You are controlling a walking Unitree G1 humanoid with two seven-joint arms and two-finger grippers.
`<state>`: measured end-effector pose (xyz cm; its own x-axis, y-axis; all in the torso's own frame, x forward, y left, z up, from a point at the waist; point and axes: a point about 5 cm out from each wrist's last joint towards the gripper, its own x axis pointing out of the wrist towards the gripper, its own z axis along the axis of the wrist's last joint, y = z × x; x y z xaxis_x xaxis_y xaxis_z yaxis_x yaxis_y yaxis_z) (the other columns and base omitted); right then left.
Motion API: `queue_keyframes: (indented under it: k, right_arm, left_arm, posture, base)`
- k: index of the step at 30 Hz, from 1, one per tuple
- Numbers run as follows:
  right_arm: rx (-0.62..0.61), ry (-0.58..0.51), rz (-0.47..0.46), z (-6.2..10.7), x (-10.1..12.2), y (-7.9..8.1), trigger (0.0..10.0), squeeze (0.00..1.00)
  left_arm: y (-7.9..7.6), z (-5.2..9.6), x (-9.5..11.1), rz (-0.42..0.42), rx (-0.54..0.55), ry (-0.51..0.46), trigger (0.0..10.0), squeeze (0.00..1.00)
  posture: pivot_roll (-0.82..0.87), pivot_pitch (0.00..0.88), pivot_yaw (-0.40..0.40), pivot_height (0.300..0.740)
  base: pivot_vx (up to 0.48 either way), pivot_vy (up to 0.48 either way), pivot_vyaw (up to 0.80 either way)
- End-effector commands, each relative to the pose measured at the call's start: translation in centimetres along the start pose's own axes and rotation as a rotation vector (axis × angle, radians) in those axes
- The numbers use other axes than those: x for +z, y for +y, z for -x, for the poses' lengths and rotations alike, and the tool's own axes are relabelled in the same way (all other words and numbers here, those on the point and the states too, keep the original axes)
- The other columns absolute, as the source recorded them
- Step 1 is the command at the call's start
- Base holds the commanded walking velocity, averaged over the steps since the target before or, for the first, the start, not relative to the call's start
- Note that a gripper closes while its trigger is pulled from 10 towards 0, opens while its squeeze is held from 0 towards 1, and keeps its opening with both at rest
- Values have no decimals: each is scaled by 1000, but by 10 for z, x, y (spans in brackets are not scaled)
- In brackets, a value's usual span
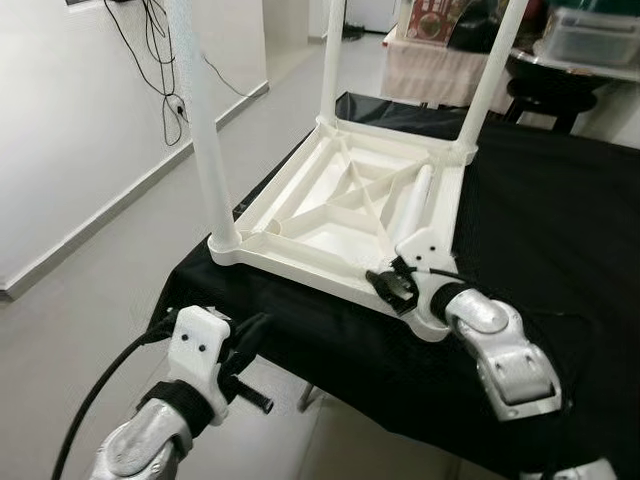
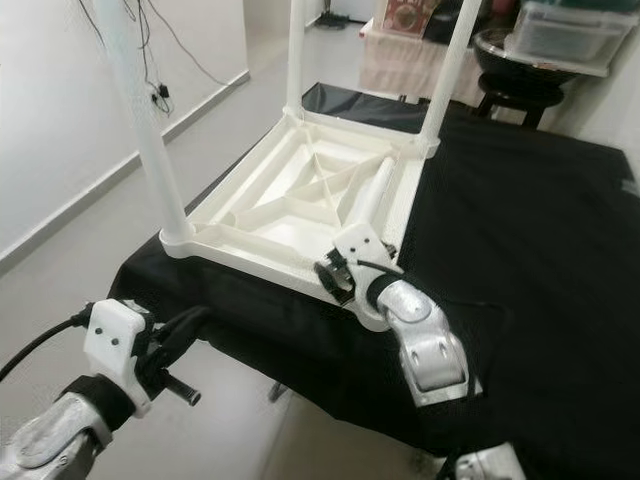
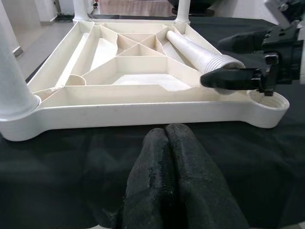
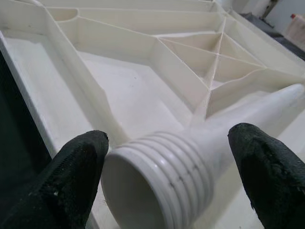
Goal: Building children table
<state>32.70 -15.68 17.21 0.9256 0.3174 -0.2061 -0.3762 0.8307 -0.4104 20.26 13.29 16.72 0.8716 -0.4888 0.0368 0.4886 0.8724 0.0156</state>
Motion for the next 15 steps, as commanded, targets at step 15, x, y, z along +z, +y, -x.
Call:
queue_keyframes:
  k: [15]
  right_arm:
    - [137,-58,30,6,4,-1,10000,0]
  left_arm:
    - [1,1,-3,9,2,12,10000,0]
  posture:
    - [-26,60,-39,740]
  base:
    - [0,0,0]
